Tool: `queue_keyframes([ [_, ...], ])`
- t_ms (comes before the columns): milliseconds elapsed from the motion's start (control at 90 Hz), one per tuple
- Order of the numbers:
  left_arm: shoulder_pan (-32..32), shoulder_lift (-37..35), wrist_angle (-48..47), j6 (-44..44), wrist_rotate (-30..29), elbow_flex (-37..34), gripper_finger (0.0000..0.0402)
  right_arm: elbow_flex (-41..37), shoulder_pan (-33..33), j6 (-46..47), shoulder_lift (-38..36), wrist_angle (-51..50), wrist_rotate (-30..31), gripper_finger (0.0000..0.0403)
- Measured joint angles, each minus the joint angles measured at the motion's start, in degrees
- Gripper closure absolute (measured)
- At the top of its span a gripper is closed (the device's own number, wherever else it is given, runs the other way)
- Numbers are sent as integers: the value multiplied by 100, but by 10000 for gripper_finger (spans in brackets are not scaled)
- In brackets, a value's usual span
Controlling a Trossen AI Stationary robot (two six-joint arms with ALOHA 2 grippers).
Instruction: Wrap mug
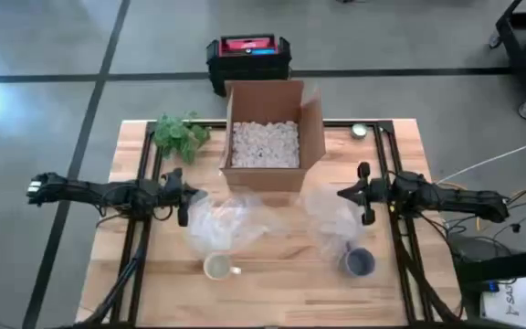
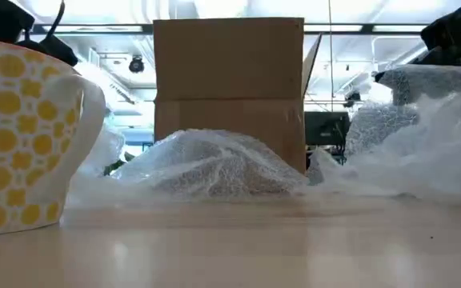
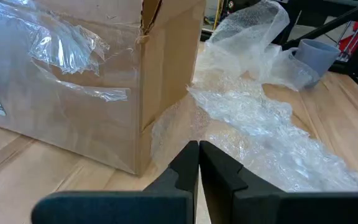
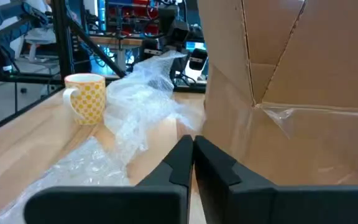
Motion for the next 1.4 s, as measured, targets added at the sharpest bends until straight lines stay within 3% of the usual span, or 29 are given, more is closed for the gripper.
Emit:
queue_keyframes([
  [1400,0,0,46,-8,0,-1,402,0,-1,-8,2,129,0,403],
])
